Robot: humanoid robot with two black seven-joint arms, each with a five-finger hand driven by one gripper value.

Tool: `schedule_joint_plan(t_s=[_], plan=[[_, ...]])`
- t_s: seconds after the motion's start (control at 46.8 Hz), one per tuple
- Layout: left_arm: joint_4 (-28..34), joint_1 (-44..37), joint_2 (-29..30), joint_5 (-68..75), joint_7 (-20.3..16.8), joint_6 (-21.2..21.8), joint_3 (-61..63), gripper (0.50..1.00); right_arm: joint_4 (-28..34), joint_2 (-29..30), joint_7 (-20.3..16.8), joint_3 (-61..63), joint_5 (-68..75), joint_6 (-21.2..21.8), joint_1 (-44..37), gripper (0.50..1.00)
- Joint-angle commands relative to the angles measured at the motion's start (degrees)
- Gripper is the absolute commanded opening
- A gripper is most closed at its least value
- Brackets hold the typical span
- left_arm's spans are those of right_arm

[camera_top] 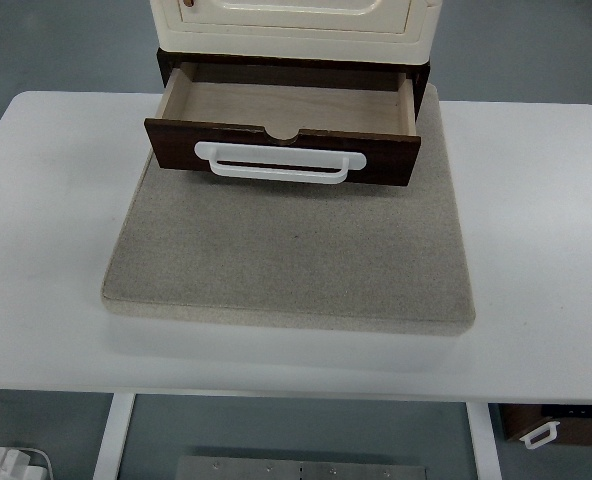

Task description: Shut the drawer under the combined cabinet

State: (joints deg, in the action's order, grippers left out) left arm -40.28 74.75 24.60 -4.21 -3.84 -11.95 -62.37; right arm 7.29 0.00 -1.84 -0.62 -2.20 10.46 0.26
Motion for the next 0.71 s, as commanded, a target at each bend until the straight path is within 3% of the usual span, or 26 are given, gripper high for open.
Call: schedule_joint_plan(t_s=[0.0,0.256,0.684], plan=[[-6.28,-0.13,1.59,-0.01,0.14,1.05,0.94,1.000,0.00,0.00,0.00,0.00,0.00,0.00,0.01,0.952],[-22.46,0.75,3.17,-0.01,0.15,5.09,5.94,1.000,0.00,0.00,0.00,0.00,0.00,0.00,0.01,0.952],[-37.85,4.27,2.56,0.69,-0.21,5.97,21.06,1.000,0.00,0.00,0.00,0.00,0.00,0.00,0.01,0.952]])
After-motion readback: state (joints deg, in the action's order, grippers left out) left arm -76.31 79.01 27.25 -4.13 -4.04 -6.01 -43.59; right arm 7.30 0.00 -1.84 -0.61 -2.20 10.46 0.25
